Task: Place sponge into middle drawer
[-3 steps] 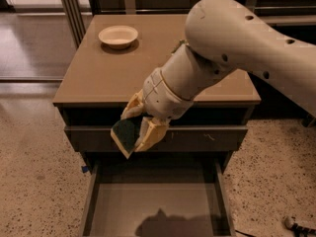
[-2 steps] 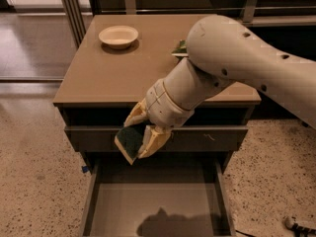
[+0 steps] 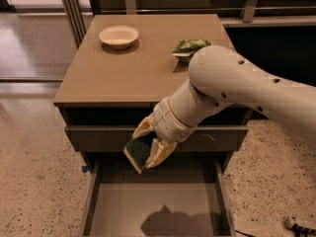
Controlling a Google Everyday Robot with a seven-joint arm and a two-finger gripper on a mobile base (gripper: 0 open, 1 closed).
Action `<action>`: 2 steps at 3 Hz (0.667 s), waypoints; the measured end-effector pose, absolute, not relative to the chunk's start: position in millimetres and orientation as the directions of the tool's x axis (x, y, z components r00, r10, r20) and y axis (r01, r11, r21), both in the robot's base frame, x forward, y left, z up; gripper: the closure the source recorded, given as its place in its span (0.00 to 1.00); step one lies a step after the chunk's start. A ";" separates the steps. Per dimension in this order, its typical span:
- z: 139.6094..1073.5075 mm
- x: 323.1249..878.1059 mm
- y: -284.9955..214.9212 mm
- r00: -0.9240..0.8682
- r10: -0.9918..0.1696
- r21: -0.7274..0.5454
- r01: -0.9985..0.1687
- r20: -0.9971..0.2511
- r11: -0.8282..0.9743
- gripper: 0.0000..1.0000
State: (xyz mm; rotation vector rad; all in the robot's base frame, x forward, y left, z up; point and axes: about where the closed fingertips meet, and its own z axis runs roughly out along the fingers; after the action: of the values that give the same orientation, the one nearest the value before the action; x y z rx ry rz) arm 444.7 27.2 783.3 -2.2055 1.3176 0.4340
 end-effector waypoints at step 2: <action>717.4 431.5 0.5 0.408 -0.784 -0.263 -0.911 -0.467 -0.317 1.00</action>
Offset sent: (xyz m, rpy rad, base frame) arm -0.0164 -0.0371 -0.0868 -0.0787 -0.0104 -0.1306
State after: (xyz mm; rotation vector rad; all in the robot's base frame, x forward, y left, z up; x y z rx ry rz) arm 431.5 0.5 717.4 -2.1835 1.4411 0.3477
